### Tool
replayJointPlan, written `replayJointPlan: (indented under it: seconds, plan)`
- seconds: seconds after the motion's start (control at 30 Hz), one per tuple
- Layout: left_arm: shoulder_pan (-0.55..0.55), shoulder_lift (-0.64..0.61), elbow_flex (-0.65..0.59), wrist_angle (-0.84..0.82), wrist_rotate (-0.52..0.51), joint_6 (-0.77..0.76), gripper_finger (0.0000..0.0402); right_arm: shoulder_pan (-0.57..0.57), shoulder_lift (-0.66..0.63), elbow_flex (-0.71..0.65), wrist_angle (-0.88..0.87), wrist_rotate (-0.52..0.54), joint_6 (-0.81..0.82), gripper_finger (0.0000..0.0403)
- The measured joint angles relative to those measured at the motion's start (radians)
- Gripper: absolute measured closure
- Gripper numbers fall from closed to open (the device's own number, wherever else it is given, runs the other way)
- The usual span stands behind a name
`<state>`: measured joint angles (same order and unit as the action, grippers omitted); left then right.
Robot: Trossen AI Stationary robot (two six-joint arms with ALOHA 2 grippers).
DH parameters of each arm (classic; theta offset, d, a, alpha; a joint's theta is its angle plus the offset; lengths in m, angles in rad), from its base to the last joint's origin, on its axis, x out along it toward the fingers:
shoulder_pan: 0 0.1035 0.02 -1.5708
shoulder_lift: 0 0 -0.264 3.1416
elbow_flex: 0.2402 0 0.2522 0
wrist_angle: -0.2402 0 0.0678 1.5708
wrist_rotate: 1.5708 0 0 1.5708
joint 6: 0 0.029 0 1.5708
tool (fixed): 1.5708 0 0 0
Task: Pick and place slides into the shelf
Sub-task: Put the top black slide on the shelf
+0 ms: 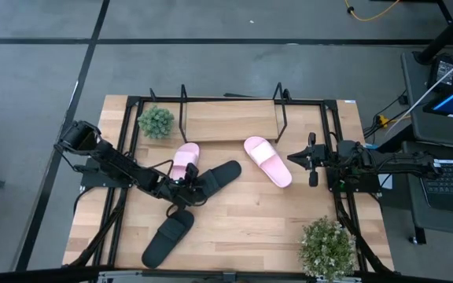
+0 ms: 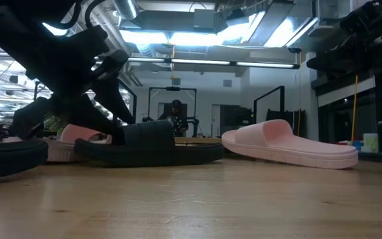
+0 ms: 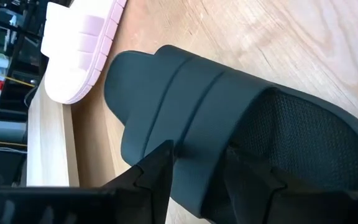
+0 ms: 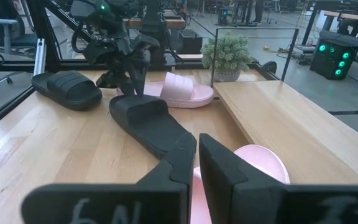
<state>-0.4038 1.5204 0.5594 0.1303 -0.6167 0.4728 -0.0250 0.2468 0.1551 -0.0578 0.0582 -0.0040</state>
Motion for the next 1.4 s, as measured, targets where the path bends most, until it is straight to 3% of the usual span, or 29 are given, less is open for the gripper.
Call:
replayJointPlan:
  seconds: [0.37,0.77,1.1,1.3,1.4]
  plan:
    - [0.013,0.000,0.000,0.001,0.001,-0.082,0.0392,0.000,0.000,0.000,0.000,0.000,0.000,0.0373]
    - [0.011,-0.013,-0.001,0.149,-0.133,-0.117,0.0399,0.000,0.000,0.000,-0.028,0.000,0.004,0.0373]
    - [0.021,-0.113,-0.002,0.428,-0.164,0.109,0.0401,0.000,0.000,0.000,-0.045,0.000,0.027,0.0373]
    - [0.057,-0.171,-0.002,0.511,-0.329,0.251,0.0401,0.000,0.000,0.000,-0.045,0.000,0.027,0.0373]
    - [0.092,-0.185,-0.002,0.556,-0.360,0.296,0.0401,0.000,0.000,0.000,-0.043,0.000,0.027,0.0373]
